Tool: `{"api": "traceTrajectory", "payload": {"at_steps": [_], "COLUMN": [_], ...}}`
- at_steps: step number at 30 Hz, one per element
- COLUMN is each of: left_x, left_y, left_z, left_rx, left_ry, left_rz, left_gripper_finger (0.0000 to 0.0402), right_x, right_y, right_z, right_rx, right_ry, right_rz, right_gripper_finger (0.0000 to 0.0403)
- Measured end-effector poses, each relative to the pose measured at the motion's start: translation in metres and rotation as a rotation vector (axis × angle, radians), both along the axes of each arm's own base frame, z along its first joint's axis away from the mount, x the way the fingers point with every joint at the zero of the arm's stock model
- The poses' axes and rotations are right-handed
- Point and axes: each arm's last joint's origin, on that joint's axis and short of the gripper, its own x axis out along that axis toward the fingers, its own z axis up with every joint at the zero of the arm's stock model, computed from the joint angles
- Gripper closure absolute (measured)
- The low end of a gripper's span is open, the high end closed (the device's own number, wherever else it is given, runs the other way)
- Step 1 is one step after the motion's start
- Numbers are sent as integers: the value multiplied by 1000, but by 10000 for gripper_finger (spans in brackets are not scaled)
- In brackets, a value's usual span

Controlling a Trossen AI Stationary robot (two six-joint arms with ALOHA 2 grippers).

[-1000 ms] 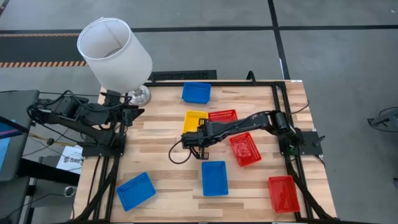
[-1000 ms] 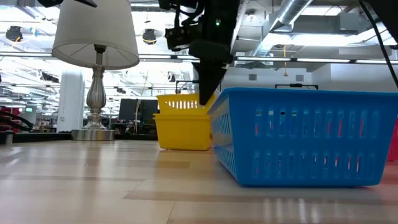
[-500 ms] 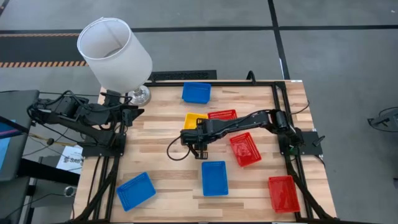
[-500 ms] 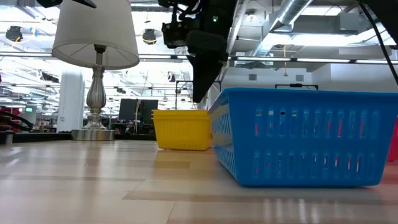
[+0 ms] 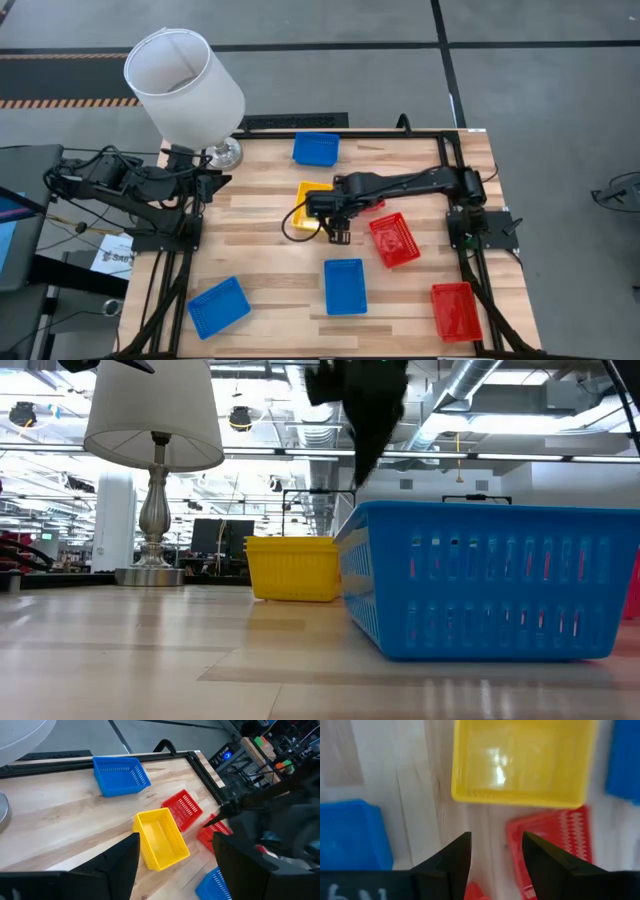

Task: Stack baskets by color
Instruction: Move the yellow baskets to the left of the table

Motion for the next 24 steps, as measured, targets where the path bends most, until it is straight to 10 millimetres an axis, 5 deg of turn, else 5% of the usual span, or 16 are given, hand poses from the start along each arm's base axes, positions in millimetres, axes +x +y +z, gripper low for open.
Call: {"api": "traceTrajectory", "payload": {"at_steps": [10,24], "left_x": [0,0], "left_y": [0,0], "left_z": [0,0], "left_rx": [20,22], "left_ry": [12,17], "left_rz": [-13,-12], "left_gripper_finger": [164,164], "right_x": [-5,13], "right_y": [1,-30], "right_z": [-56,-63], "right_rx": [110,61], "right_ry": [-62,-276], "right_rz": [31,64], "right_gripper_finger": [211,226]}}
